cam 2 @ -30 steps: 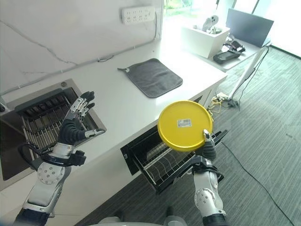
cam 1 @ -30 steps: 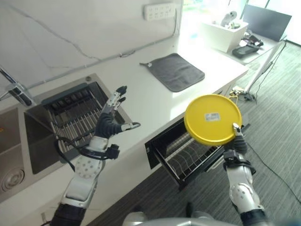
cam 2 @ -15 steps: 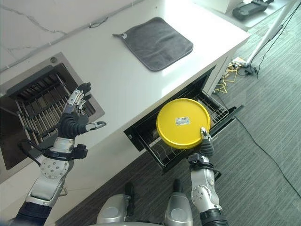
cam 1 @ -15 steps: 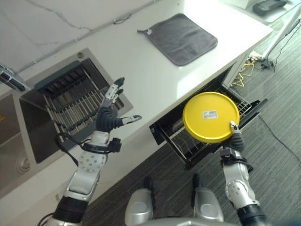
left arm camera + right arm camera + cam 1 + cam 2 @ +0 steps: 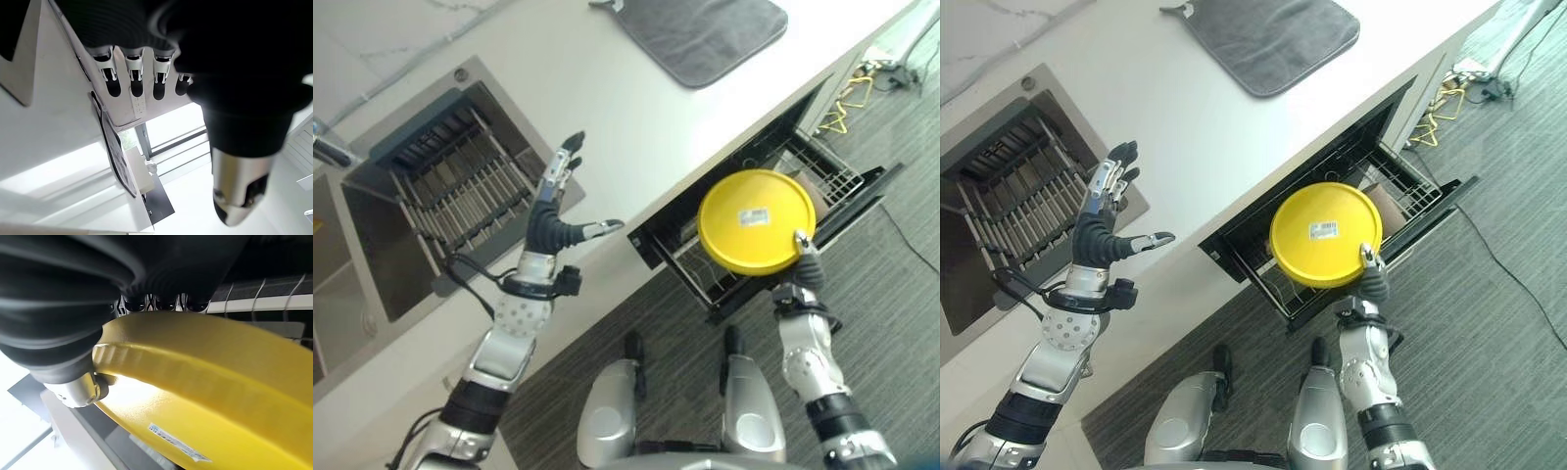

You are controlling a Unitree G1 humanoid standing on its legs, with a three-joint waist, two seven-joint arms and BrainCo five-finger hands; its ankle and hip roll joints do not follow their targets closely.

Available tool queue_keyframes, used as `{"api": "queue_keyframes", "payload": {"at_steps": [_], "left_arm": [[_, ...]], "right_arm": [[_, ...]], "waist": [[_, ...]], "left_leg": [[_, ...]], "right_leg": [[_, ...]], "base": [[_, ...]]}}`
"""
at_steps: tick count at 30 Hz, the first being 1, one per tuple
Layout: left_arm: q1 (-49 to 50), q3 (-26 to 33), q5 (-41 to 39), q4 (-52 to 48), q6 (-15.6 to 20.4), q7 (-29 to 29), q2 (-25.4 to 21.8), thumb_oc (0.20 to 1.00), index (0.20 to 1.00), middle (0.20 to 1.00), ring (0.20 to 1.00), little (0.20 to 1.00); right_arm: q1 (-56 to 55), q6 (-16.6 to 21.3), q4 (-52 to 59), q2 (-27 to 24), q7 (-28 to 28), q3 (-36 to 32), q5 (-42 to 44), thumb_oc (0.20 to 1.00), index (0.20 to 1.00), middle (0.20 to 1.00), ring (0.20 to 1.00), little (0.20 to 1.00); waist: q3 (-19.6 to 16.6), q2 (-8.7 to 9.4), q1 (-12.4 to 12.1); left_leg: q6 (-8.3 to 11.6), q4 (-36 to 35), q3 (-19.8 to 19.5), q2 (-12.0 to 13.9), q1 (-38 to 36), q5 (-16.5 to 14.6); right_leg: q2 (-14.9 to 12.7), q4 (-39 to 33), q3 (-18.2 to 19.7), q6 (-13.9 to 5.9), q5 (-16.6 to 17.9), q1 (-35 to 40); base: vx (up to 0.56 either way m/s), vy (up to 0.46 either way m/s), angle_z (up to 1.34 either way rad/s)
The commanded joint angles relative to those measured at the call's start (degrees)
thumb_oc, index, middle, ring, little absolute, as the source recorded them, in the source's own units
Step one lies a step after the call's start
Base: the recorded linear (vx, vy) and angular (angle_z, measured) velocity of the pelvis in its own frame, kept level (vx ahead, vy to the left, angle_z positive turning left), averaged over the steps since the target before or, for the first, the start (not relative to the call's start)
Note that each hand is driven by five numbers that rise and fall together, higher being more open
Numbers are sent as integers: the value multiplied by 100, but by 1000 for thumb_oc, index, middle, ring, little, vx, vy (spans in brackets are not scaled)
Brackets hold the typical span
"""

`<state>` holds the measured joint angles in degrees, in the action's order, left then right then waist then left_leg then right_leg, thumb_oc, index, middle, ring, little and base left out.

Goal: Place the dishes in the dishwasher.

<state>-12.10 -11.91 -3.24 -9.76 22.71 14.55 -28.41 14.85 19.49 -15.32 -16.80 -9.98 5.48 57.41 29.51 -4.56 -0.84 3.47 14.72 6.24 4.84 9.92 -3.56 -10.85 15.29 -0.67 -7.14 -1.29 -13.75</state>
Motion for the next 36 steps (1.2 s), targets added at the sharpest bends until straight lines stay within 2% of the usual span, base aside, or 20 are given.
{"api": "queue_keyframes", "payload": {"at_steps": [1, 7, 14, 17, 19, 22, 25, 28, 32, 36], "left_arm": [[-266, 104, 187, -180, 261, 175, -240, 1000, 1000, 1000, 1000, 1000], [-770, 20, 131, -47, 62, 99, -352, 1000, 1000, 1000, 1000, 1000], [-1195, -31, -93, 207, 68, -117, -563, 1000, 1000, 1000, 1000, 1000], [-1311, -43, -183, 258, 71, -189, -666, 1000, 1000, 1000, 1000, 1000], [-1511, -97, -295, 311, 57, -322, -757, 1000, 1000, 1000, 1000, 1000], [-1618, -129, -436, 398, 67, -421, -802, 1000, 1000, 1000, 1000, 1000], [-1680, -178, -548, 469, 21, -465, -841, 1000, 1000, 1000, 1000, 1000], [-1675, -193, -589, 508, 80, -437, -907, 1000, 1000, 1000, 1000, 1000], [-1729, -191, -720, 489, 165, -647, -1212, 1000, 1000, 1000, 1000, 1000], [-1852, -255, -700, 531, 162, -720, -1351, 1000, 1000, 1000, 1000, 1000]], "right_arm": [[632, 102, 595, 48, -120, -325, -307, 200, 200, 200, 200, 200], [1451, -358, 552, -252, -628, -270, -540, 200, 200, 200, 200, 200], [2216, -1008, 317, -553, -1305, -250, -905, 200, 200, 200, 200, 200], [2418, -1288, -84, -611, -1623, -202, -1054, 200, 200, 200, 200, 200], [2725, -1559, -679, -648, -2101, -82, -1634, 200, 200, 200, 200, 200], [2959, -1773, -1215, -718, -2390, -20, -1783, 200, 200, 200, 200, 200], [3168, -2149, -1907, -814, -2689, 152, -1985, 200, 200, 200, 200, 200], [3205, -2210, -2195, -853, -2869, 261, -1889, 200, 200, 200, 200, 200], [3497, -2108, -2874, -952, -3121, 382, -1995, 200, 200, 200, 200, 200], [3823, -2281, -3181, -1131, -3373, 588, -2797, 200, 200, 200, 200, 200]], "waist": [[-88, 196, -79], [-19, 300, -220], [-6, 441, -426], [15, 495, -510], [24, 580, -624], [-4, 647, -703], [-78, 728, -787], [-104, 794, -837], [-85, 934, -1070], [-10, 946, -1180]], "left_leg": [[-310, 294, -737, -153, 151, -294], [-337, 223, -718, -171, 219, -232], [-388, 243, -772, -194, 306, -233], [-404, 261, -823, -199, 333, -239], [-395, 212, -873, -200, 339, -228], [-372, 157, -923, -181, 295, -221], [-319, -5, -936, -133, 176, -184], [-296, -70, -913, -93, 125, -170], [-293, -12, -997, -63, 221, -183], [-315, 96, -1096, -130, 389, -186]], "right_leg": [[-271, 228, -402, 173, -159, 215], [-273, 129, -469, 167, -75, 175], [-210, 147, -579, 158, -60, 143], [-173, 134, -628, 173, -53, 165], [-134, 29, -717, 175, -17, 237], [-100, -82, -760, 179, -3, 342], [-57, -328, -821, 166, 54, 516], [-32, -441, -855, 153, 96, 591], [26, -408, -974, 122, 125, 586], [45, -282, -1028, 112, 103, 497]], "base": [[-166, -29, 3], [-79, -33, 1], [-36, -56, 9], [-16, -56, 1], [-29, -77, 20], [9, -30, 23], [42, 2, 8], [47, -34, 10], [42, -102, 8], [-2, -59, 21]]}}
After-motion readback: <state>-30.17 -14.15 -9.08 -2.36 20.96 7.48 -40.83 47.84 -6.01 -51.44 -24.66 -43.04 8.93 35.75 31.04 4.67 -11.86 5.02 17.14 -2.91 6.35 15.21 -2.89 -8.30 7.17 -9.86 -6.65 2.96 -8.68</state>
